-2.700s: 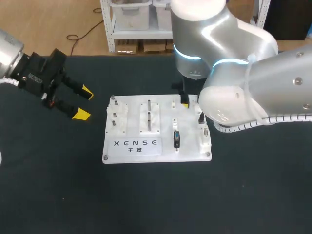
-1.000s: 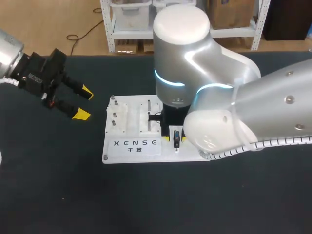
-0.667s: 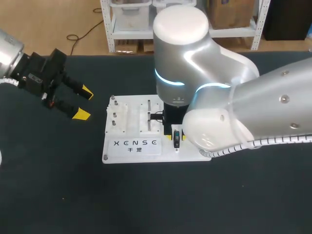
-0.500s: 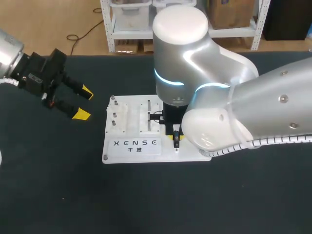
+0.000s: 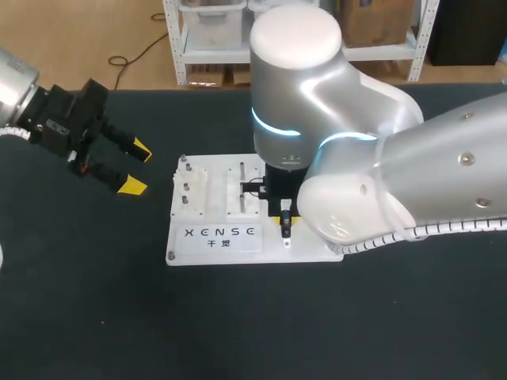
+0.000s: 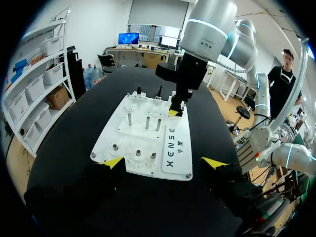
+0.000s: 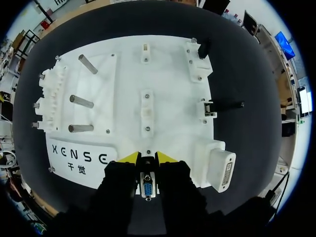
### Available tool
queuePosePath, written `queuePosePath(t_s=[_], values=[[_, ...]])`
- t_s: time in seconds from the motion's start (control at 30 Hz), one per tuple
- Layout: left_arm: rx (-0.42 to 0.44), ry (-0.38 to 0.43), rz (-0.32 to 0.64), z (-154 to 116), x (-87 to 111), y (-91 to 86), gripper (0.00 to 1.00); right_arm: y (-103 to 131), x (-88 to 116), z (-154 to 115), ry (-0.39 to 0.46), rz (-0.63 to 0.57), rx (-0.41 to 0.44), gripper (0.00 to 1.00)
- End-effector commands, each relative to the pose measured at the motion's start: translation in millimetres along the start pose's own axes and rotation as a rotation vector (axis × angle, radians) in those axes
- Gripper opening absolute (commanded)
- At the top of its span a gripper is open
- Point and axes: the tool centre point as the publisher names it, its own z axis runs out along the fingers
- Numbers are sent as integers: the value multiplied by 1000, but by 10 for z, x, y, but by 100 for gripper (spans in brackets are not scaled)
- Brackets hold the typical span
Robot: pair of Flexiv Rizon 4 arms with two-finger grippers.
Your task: Insert the USB connector, Ethernet cable, and multi-pin plug into their matching sockets one by one.
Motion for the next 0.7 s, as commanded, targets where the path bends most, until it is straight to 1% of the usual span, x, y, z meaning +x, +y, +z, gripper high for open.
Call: queuePosePath(t_s=[0.03,0.17,0.33,0.5,0.7], values=[[0,-3,3,3,8,5,100,-102,21,-134,-25,11,-18,0],[0,-3,3,3,8,5,100,-174,-35,-267,-41,20,-32,0],[0,-3,3,3,8,5,100,-326,-99,-398,-60,30,-33,0],[0,-3,3,3,8,5,100,-489,-140,-467,-69,34,-22,0],[0,-3,3,3,8,5,100,-645,-168,-481,-80,49,0,0]])
